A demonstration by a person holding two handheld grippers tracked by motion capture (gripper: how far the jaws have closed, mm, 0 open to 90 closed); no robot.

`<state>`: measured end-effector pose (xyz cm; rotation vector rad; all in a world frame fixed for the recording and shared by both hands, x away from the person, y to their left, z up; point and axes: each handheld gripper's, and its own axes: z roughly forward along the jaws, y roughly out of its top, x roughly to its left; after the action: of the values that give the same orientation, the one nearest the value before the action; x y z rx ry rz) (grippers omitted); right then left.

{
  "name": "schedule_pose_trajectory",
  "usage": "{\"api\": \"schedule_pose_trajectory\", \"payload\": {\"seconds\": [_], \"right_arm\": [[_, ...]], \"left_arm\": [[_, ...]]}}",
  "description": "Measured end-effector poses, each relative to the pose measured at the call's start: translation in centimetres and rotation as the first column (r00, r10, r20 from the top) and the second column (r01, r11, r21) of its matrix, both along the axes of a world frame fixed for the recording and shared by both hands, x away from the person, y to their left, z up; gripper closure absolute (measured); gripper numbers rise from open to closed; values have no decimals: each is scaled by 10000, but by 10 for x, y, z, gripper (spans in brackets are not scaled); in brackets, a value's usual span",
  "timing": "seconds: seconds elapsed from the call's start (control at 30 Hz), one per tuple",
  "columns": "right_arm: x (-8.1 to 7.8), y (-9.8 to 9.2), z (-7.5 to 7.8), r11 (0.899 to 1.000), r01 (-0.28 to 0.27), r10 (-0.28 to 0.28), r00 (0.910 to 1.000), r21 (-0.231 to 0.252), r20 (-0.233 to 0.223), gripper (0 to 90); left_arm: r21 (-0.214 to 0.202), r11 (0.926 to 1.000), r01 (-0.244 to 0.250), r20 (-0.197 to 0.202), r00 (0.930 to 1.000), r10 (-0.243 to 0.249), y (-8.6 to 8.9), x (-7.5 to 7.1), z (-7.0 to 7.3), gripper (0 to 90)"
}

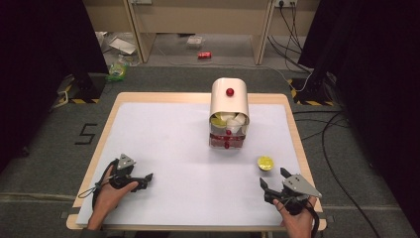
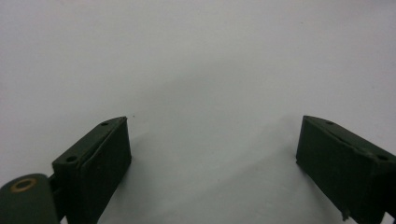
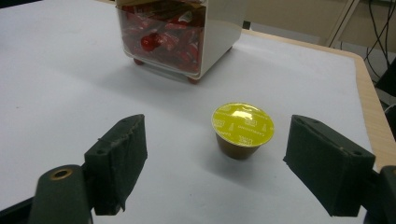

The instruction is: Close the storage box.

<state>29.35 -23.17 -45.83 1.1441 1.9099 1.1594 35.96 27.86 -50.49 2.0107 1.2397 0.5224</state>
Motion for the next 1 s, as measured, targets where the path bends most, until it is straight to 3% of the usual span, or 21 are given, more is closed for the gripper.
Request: {"api": "schedule_pose_trajectory", "payload": {"seconds": [0.57, 1.0], "right_arm": [[-8, -2, -3, 10000, -35, 34, 9999, -70, -157, 207], [-14, -4, -8, 9995, -118, 100, 9979, -279, -644, 197]], "left_arm": [[2, 10000, 0, -1, 10000, 0, 0, 0, 0, 92], [3, 10000, -4, 8, 10000, 4, 0, 0, 0, 93]]}}
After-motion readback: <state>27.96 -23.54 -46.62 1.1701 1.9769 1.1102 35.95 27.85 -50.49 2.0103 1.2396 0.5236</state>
